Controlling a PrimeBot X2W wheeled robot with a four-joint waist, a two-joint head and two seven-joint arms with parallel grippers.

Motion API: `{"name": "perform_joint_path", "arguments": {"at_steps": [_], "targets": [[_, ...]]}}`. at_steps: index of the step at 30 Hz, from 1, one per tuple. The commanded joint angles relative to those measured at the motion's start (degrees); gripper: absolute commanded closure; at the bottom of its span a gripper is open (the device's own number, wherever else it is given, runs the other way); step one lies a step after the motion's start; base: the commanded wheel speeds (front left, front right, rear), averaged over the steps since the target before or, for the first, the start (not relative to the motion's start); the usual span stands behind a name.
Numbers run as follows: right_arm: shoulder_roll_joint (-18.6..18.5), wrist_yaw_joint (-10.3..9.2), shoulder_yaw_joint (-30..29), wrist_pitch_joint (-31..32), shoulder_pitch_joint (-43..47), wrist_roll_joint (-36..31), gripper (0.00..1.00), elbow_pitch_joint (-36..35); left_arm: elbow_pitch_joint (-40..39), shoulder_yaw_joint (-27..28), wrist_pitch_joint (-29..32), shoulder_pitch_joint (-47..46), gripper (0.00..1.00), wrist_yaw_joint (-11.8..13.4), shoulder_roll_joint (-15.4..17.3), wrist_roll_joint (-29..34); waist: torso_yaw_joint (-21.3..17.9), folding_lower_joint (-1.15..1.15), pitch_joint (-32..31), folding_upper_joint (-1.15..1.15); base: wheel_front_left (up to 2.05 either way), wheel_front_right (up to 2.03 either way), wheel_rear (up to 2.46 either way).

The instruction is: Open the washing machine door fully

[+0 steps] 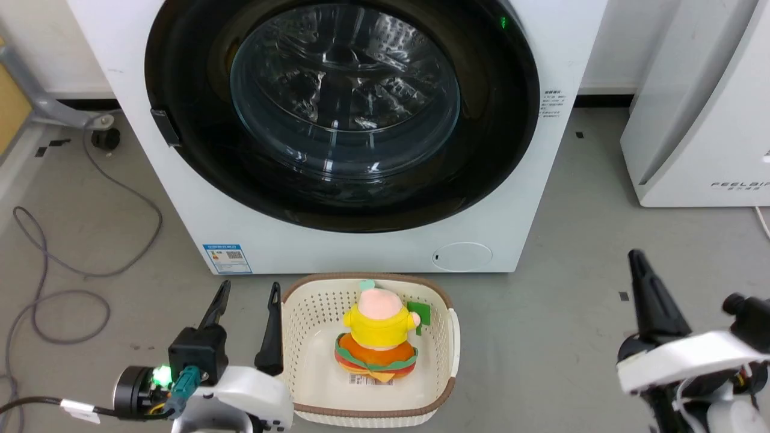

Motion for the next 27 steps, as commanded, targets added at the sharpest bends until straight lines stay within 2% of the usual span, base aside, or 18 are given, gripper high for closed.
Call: {"name": "perform_joint_path", "arguments": {"at_steps": [1,12,27], "targets": [[-0.5,-0.01,-0.7,-0.5,-1.9,2.4,1.00,0.8,0.1,-0.4,-0.7,-1.4,0.00,0.3,0.0,-0.2,0.0,0.00,0.4,0.00,0.00,0.00,0.00],[-3.6,-0.02,-3.3,-1.3,-10.6,11.4,1.00,7.3,-0.4,-1.4,-2.0,-3.2,0.00,0.5,0.0,-0.6,0.2,0.00,3.0,0.00,0.00,0.00,0.00],[-9.5,-0.02,-1.7,2.0,-25.4,19.9,1.00,16.7,-0.9,-2.7,-3.8,-5.4,0.00,0.7,0.0,-1.2,0.7,0.00,6.3,0.00,0.00,0.00,0.00]]}}
